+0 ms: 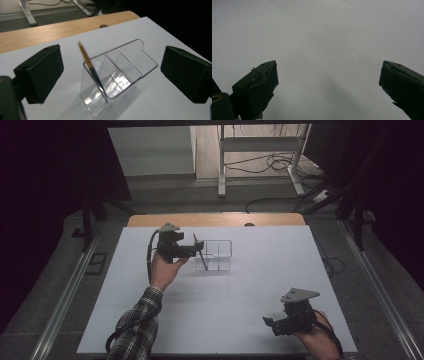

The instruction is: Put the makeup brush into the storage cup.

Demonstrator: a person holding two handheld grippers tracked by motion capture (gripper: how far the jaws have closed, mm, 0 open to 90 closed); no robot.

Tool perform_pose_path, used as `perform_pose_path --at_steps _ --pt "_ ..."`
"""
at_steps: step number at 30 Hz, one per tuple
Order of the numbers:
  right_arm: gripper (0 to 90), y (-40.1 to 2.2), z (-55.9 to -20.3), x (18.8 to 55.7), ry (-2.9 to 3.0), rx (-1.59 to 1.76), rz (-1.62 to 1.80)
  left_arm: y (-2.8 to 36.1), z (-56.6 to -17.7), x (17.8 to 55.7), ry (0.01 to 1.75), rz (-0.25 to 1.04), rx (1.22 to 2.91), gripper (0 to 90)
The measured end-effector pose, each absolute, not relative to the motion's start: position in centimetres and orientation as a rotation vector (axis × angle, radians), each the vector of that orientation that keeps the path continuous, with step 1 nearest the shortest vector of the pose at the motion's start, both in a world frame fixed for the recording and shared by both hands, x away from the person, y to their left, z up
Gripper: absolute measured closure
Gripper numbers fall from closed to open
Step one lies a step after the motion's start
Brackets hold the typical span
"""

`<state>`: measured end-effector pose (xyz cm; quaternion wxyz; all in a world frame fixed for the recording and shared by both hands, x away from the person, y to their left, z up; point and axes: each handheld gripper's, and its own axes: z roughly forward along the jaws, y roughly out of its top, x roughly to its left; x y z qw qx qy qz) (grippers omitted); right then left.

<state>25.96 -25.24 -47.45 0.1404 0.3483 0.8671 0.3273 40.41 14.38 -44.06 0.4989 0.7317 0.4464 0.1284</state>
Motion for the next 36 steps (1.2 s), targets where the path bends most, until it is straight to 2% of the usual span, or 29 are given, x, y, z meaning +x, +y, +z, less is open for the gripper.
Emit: perform_pose_path --at_steps 36 --pt "2.3 -25.3 -47.5 26.0 2.494 1.011 0.954 17.1 -43.5 37.8 1.024 0.344 1.845 3.1"
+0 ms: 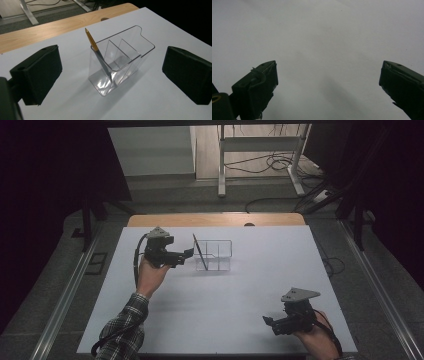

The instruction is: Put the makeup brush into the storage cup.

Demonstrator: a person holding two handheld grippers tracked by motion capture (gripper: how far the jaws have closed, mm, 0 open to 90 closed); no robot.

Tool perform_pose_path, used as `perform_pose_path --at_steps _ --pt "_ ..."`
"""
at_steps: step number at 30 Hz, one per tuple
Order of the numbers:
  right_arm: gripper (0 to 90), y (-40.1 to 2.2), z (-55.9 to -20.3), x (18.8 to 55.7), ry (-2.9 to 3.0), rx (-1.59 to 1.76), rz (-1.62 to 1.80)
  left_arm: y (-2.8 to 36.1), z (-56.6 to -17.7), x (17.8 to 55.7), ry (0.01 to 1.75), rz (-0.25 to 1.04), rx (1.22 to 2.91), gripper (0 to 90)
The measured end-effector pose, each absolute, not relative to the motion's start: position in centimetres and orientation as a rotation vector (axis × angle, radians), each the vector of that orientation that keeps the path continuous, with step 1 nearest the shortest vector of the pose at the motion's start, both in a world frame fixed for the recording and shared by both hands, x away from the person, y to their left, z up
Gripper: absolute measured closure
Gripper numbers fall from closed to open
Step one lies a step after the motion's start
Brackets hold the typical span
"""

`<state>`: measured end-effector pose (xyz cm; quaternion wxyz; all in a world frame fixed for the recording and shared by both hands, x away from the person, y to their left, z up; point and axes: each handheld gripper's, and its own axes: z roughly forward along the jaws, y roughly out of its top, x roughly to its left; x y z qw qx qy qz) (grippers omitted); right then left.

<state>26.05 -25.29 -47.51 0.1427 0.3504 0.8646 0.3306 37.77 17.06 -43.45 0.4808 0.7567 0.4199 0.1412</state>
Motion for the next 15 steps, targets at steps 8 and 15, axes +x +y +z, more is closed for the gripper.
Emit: perform_pose_path --at_steps 8,15 --pt "2.3 -25.3 -47.5 26.0 2.49 1.011 0.955 17.2 -43.8 36.9 1.006 0.345 1.863 2.8" --pt "2.2 -25.3 -47.4 26.0 2.484 1.013 0.96 17.2 -44.0 36.4 0.998 0.339 1.871 2.4"
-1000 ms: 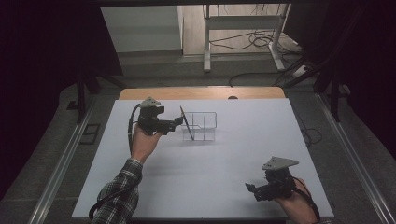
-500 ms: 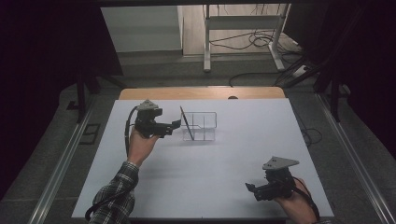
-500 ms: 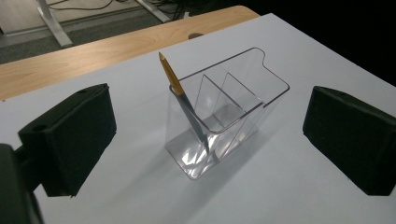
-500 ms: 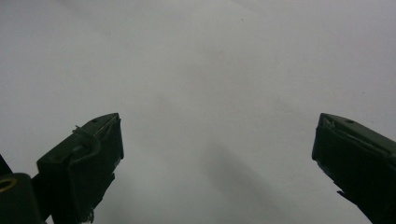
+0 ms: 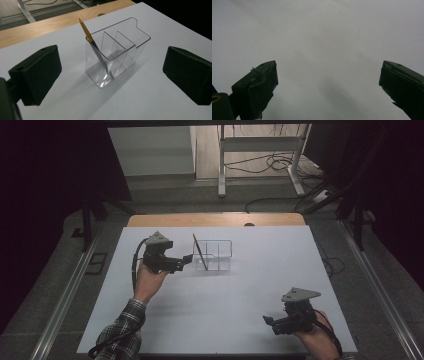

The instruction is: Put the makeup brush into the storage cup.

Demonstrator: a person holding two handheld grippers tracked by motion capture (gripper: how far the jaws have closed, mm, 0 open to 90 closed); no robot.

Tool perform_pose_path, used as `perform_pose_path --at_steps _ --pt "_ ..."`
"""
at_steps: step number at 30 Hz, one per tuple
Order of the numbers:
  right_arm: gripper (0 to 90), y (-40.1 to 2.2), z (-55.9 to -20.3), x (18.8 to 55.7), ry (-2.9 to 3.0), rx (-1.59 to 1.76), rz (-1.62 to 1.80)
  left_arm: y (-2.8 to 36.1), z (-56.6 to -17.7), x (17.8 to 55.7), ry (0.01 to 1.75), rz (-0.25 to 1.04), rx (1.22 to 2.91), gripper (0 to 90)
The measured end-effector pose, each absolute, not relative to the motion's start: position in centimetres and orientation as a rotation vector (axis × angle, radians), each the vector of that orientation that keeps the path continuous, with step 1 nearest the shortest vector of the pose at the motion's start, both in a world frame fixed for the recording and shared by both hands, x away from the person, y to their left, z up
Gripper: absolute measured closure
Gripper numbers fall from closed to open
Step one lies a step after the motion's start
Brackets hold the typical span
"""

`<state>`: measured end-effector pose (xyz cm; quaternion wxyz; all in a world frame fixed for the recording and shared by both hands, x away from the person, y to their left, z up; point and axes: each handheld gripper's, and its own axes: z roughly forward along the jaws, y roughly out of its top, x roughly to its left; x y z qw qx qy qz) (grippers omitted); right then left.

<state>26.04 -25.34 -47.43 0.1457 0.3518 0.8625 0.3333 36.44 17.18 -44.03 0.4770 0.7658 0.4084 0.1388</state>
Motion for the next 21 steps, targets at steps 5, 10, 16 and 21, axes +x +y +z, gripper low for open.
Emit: perform_pose_path --at_steps 5,10,16,21 --pt "2.1 -25.4 -47.4 26.0 2.48 1.016 0.967 17.2 -44.2 36.1 0.997 0.341 1.876 2.0" --pt "2.1 -25.4 -47.4 26.0 2.48 1.016 0.969 17.5 -44.5 35.6 0.994 0.347 1.88 1.9" --pt "2.1 -25.4 -47.4 26.0 2.48 1.015 0.97 17.8 -44.8 35.3 1.001 0.347 1.886 1.5" --pt "2.1 -25.4 -47.4 26.0 2.48 1.015 0.971 18.2 -44.9 35.2 1.004 0.351 1.884 1.5"
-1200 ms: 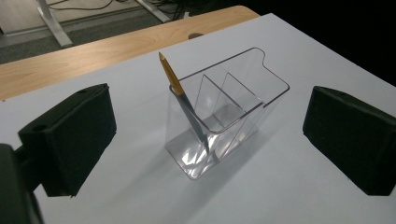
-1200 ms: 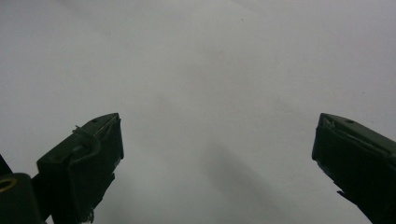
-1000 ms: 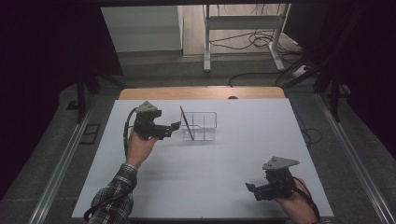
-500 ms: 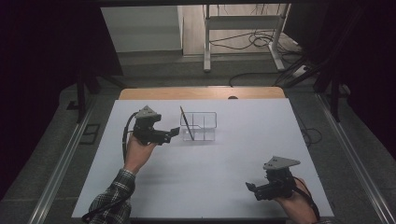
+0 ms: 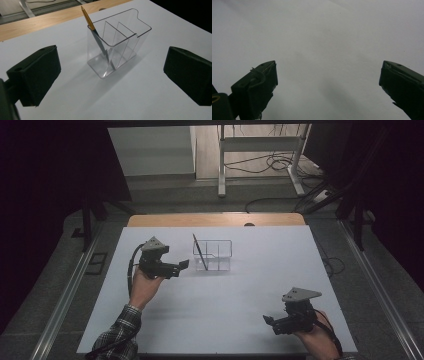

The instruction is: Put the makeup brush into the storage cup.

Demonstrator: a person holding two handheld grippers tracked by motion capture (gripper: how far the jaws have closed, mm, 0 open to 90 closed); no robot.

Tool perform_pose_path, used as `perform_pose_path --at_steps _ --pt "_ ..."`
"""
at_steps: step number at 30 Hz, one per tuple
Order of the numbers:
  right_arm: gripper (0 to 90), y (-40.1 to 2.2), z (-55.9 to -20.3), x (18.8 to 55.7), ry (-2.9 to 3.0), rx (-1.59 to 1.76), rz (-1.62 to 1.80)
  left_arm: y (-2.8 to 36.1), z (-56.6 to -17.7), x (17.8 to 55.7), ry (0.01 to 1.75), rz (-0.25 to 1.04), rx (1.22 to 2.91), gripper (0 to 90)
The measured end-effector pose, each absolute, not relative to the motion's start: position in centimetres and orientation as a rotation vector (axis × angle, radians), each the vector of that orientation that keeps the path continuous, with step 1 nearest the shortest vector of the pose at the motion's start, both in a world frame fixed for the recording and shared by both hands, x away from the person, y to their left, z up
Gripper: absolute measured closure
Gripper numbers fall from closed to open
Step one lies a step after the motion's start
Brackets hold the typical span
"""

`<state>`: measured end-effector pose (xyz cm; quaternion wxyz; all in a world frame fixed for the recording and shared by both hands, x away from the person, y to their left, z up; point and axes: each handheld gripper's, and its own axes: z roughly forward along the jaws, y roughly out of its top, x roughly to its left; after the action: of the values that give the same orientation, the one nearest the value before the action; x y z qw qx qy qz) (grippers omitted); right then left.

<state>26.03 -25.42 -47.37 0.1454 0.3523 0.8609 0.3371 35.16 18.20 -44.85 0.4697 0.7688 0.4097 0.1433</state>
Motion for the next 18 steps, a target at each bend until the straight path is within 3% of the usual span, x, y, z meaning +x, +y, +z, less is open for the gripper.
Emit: perform_pose_path --at_steps 18 --pt "2.1 -25.4 -47.3 26.0 2.471 1.006 0.98 19.5 -45.5 34.3 1.014 0.331 1.883 1.2"
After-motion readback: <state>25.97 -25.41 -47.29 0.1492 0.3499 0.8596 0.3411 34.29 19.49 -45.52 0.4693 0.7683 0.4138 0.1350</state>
